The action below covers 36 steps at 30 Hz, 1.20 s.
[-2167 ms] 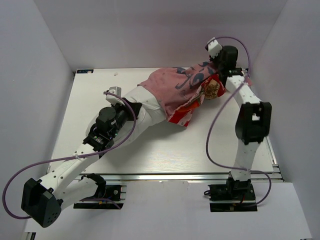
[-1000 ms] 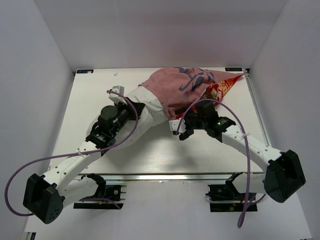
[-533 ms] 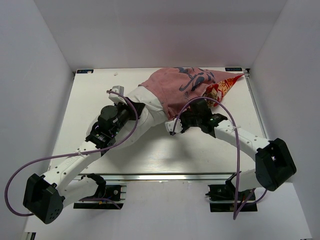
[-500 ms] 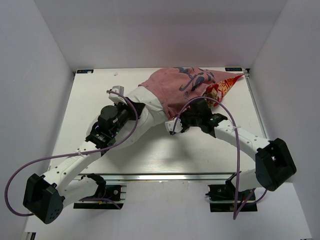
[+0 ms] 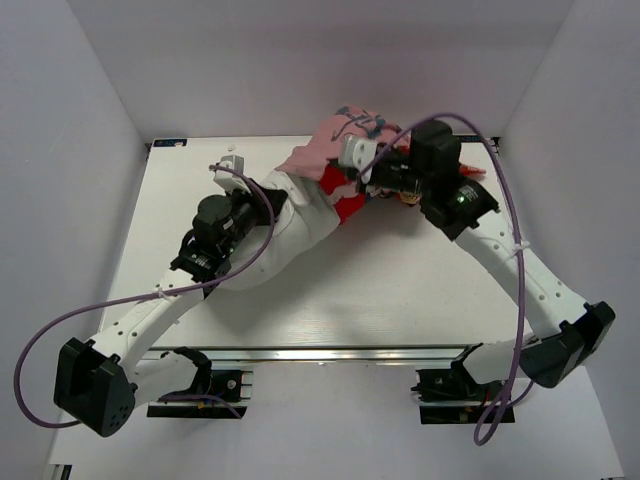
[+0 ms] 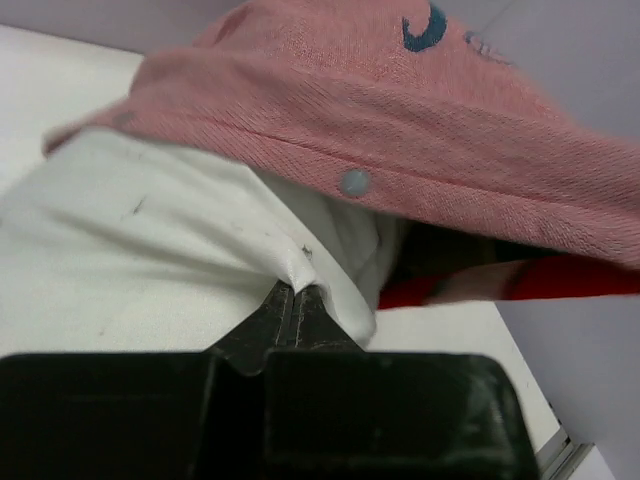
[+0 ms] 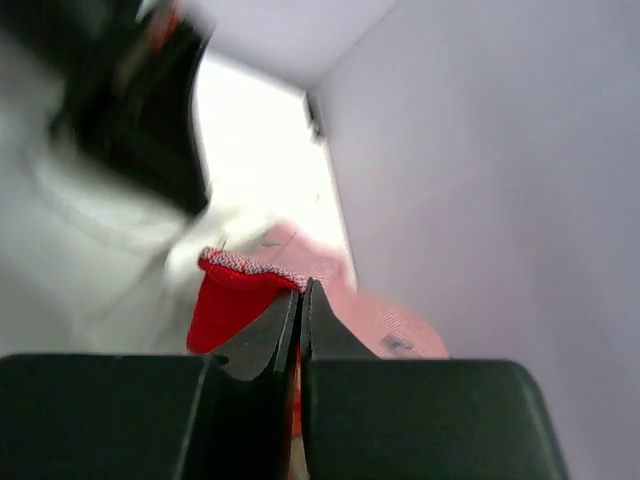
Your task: Put the pillow into the pillowcase
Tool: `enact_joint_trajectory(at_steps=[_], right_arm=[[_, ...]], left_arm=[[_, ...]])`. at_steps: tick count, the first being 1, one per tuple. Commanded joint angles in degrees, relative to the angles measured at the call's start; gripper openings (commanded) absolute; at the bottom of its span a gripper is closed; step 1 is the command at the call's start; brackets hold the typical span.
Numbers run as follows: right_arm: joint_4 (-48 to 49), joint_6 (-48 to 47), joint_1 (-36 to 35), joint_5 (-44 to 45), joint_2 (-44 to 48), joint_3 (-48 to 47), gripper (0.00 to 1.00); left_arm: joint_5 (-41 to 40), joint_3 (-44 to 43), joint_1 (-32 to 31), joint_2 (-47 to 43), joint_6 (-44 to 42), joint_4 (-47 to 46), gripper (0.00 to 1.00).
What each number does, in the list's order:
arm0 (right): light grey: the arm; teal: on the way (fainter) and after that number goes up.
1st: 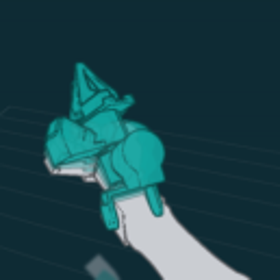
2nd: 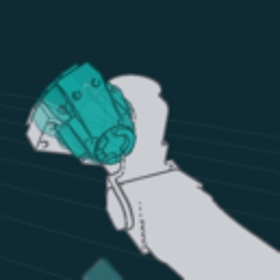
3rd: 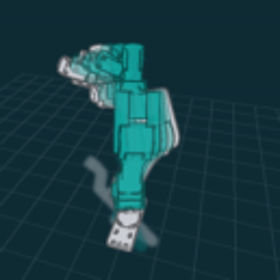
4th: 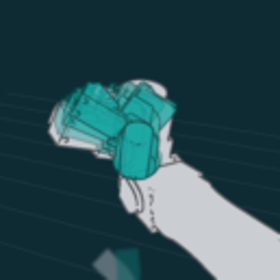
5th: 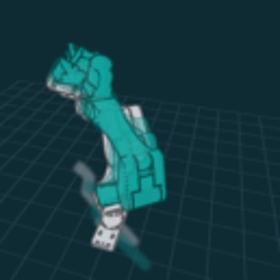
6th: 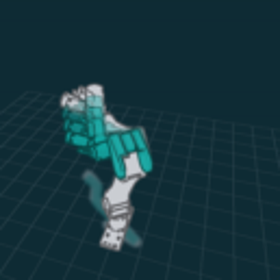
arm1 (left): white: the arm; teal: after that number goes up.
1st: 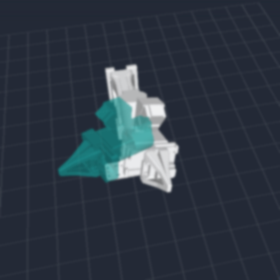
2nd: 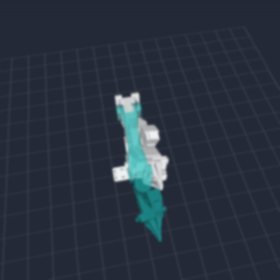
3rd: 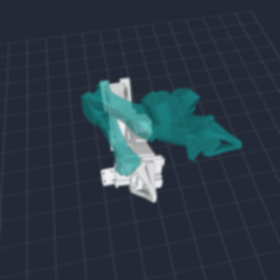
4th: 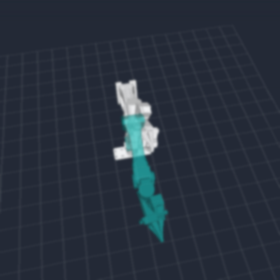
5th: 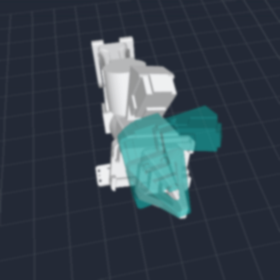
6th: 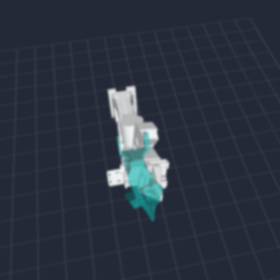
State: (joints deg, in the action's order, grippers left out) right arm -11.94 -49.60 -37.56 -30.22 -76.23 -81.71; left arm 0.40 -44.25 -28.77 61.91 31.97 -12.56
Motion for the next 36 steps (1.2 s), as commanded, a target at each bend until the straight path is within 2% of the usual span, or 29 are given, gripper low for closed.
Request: enact_joint_trajectory(at_steps=[1,6,11,13,14,18,20,23,28,30,31,32,36], right_arm=[[8.3,19.7,-1.6,-8.6,-3.7,-13.1,0.0],[13.7,29.6,-1.6,-10.6,-9.4,-22.7,0.0],[14.4,36.0,-1.6,-12.1,-11.8,-31.0,0.0],[13.6,36.8,-1.6,-12.2,-11.6,-30.1,0.0],[12.7,36.3,-1.6,-11.6,-11.4,-26.8,0.0],[10.1,32.6,-0.1,-5.1,-12.2,-16.5,0.0],[7.7,32.8,1.1,-3.3,-13.9,-14.4,0.0],[4.2,32.8,1.6,0.3,-20.3,-13.7,0.0],[5.3,34.7,1.8,7.8,-27.8,-17.7,0.0],[6.1,35.4,1.8,12.0,-31.2,-19.9,0.0],[6.3,35.9,1.8,13.7,-32.2,-22.2,0.0],[6.1,36.4,1.9,14.8,-33.1,-23.6,0.0],[5.5,35.5,2.3,20.1,-36.7,-28.4,0.0]], left_arm=[[5.4,-6.0,0.1,1.3,0.6,-6.0,0.0],[10.2,-15.5,0.1,5.1,1.9,-7.7,0.0],[11.8,-21.7,0.1,6.5,4.3,-9.6,0.0],[10.4,-21.9,0.1,6.0,5.1,-9.6,0.0],[9.4,-21.3,0.1,5.2,5.5,-8.9,0.0],[4.3,-14.7,0.3,4.2,8.2,-7.2,0.0],[1.5,-11.7,0.3,5.1,10.0,-4.1,0.0],[-4.2,-10.9,0.6,9.7,11.0,1.0,0.0],[-8.0,-14.5,2.4,15.2,10.6,4.9,0.0],[-9.0,-17.9,3.5,16.4,10.3,7.5,0.07],[-9.2,-18.8,3.7,16.8,9.4,8.7,0.14],[-9.5,-20.6,4.6,16.8,9.0,9.5,0.27],[-13.6,-23.8,7.1,13.8,5.7,14.2,0.51]])
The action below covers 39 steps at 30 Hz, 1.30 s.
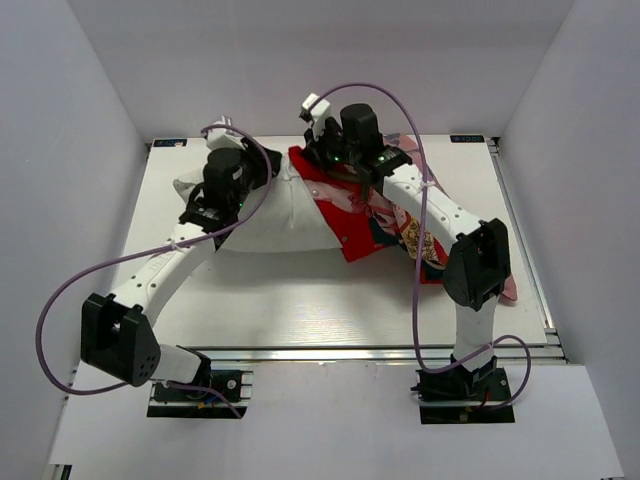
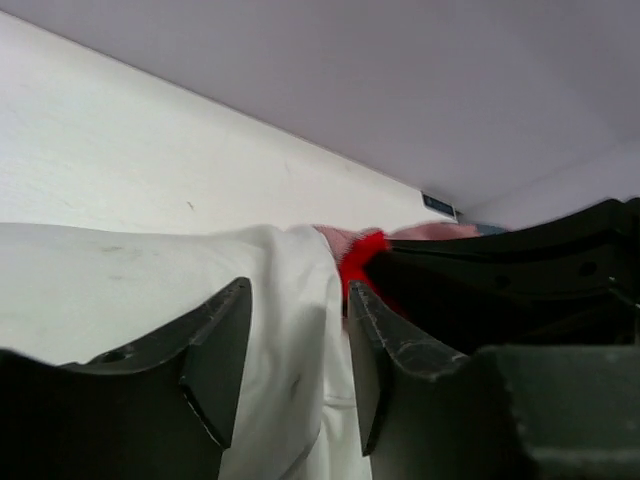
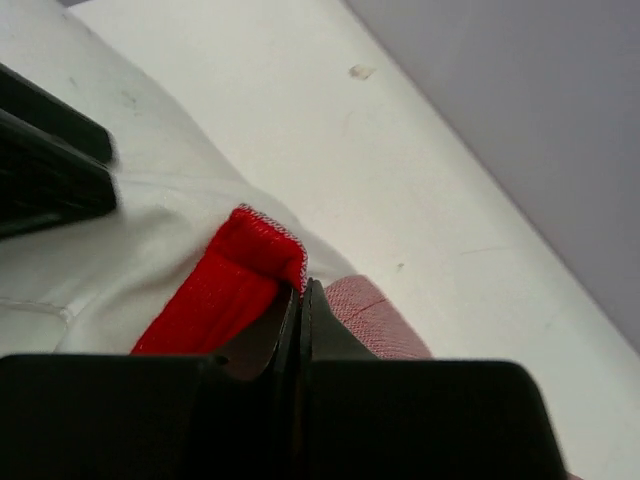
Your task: Put the pillow into the pillowcase
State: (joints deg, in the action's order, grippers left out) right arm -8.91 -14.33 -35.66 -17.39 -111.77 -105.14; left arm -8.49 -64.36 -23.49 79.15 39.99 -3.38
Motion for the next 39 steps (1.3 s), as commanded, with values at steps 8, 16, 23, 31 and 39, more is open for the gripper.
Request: enact_joint_trajectory(at_steps=[8,16,23,31,39], right_arm=[[-1.3,-2.2,3.1,10.9,-9.9,-18.7,0.0],[-0.6,-4.9,5.4,13.0,-13.0,-24.5,0.03],[1.6,-6.2,7.7,8.4,-3.9,-21.3,0.47],[-2.1,-11.5,9.6,-6.2,13.5,-9.0,0.65],[-6.0,-12.9,9.7,-12.8,27.6,19.3,0.67]], left_arm=[[-5.4,-6.9,2.0,-13.3,-15.7,14.9,0.64],[-4.5,7.6,2.0,-20.9,-20.4,16.8,0.73],[-7.3,8.1,3.0,-14.0,-18.4,15.2,0.82],[-2.8,-3.5,7.1,-1.9,-19.0,21.6,0.9],[-2.8,-3.6,11.6,1.2,-21.9,21.7,0.93]])
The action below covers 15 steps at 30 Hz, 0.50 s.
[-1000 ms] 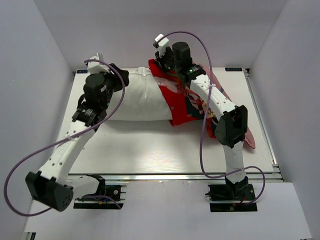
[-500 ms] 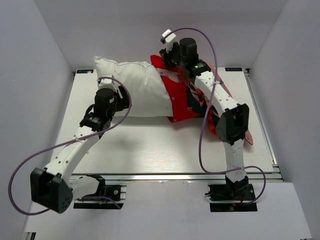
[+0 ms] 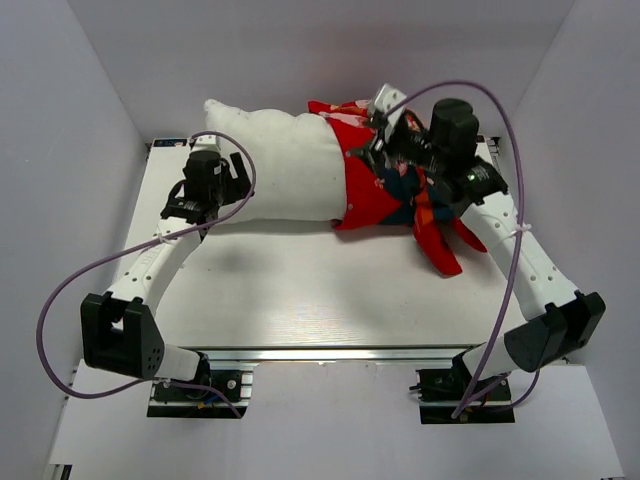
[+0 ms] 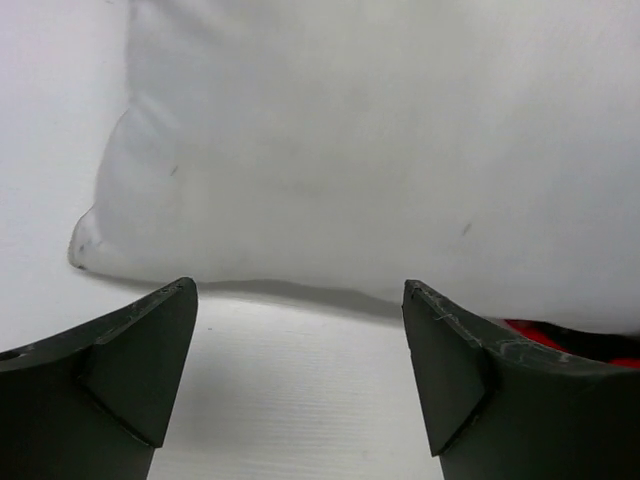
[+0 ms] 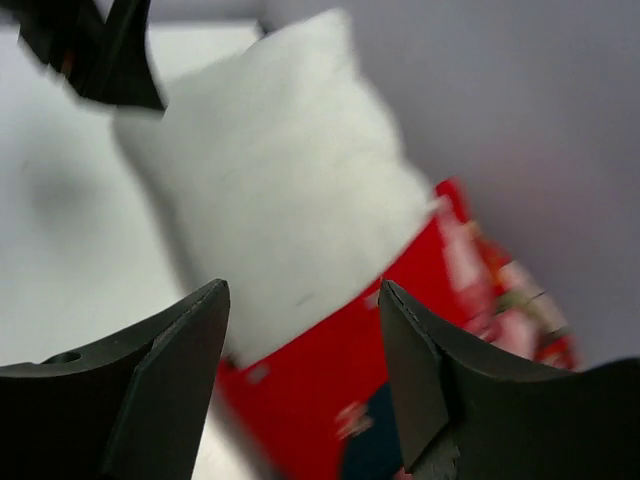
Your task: Put the pillow into the pillowcase
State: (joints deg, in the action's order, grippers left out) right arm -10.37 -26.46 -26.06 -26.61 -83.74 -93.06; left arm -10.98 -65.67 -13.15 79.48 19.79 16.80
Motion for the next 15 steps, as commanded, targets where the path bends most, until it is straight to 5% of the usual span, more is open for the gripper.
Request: enact_joint_trajectory(at_steps=[1,9,15], right_arm=[[-4.9,-0.4,0.0,-3.8,0.2,8.8,0.67],[-7.4,2.5,-0.3,-2.7,1.7,14.2,0.7],[-2.7,11.1,-1.9,6.8,-0.7,15.7,0.75]], left_arm=[[-0.9,-2.2,2.0,0.9,-1.5,1.7,0.93],[10.9,-1.9,12.8,4.3,2.0,-3.5,0.98],[17.0,-6.5,16.4,11.5,2.8,-9.1,0.98]])
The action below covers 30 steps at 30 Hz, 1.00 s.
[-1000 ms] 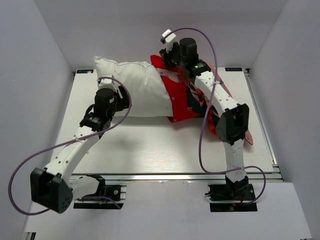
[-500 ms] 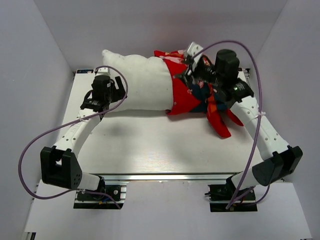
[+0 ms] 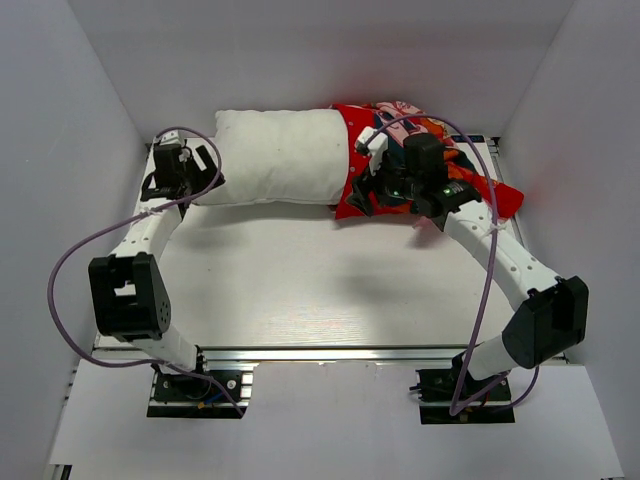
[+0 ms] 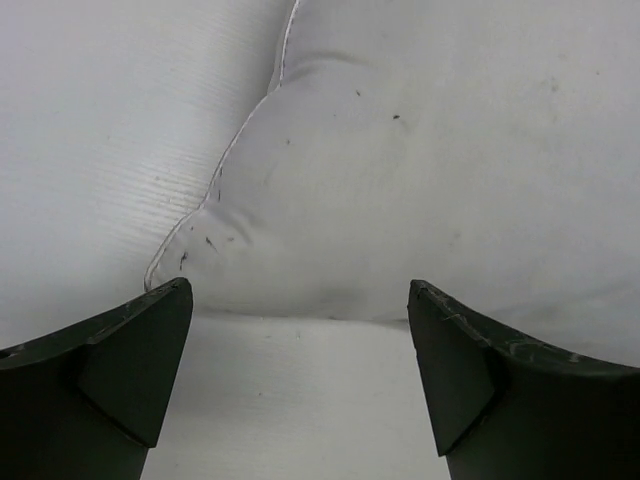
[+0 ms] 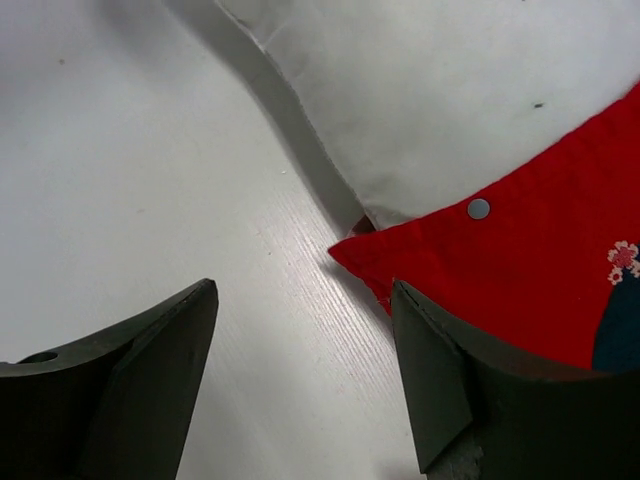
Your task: Put the pillow into the pillowcase
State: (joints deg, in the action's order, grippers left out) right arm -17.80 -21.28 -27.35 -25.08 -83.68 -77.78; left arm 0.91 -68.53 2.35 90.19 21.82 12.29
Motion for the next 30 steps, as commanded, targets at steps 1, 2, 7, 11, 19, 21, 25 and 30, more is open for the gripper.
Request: enact_joint_trajectory(at_steps=[1,2,7,11,19,21,25,30], right_arm=[[6.0,7.2,-0.7,8.4,-1.3,-0.1,0.75],[6.6,10.2,-0.7,10.2,-1.9,-0.5,0.76],[3.3,23.2,-0.7,24.4,-9.6,-10.0,0.76],[2.8,28.4,-1.9,29.6,-14.6,-14.1,0.79],[4.3,29.7,-2.4,41.4,-26.9,-22.7,0.8],[5.8,29.0,-2.4,42.0,-28.0,-23.5,0.79],[6.6,27.4,-2.4,44.3,-31.1,-24.4,0.77],[8.0,23.7,-2.4,48.2,-30.6,-21.4,0.55]], left_arm=[[5.6,-4.5,1.1,2.5,0.9,-5.1,0.98],[6.5,-6.1,1.3,3.5,0.9,-5.7,0.98],[9.5,-10.2,2.2,10.5,3.1,-6.3,0.98],[14.6,-9.2,2.5,15.3,6.0,-10.4,0.98],[25.1,-4.1,2.4,17.1,8.1,-15.4,0.31],[26.2,-1.0,2.4,14.7,8.2,-16.7,0.14],[27.7,5.1,2.4,8.2,9.1,-19.1,0.04],[27.8,9.6,2.4,1.1,8.8,-18.3,0.02]])
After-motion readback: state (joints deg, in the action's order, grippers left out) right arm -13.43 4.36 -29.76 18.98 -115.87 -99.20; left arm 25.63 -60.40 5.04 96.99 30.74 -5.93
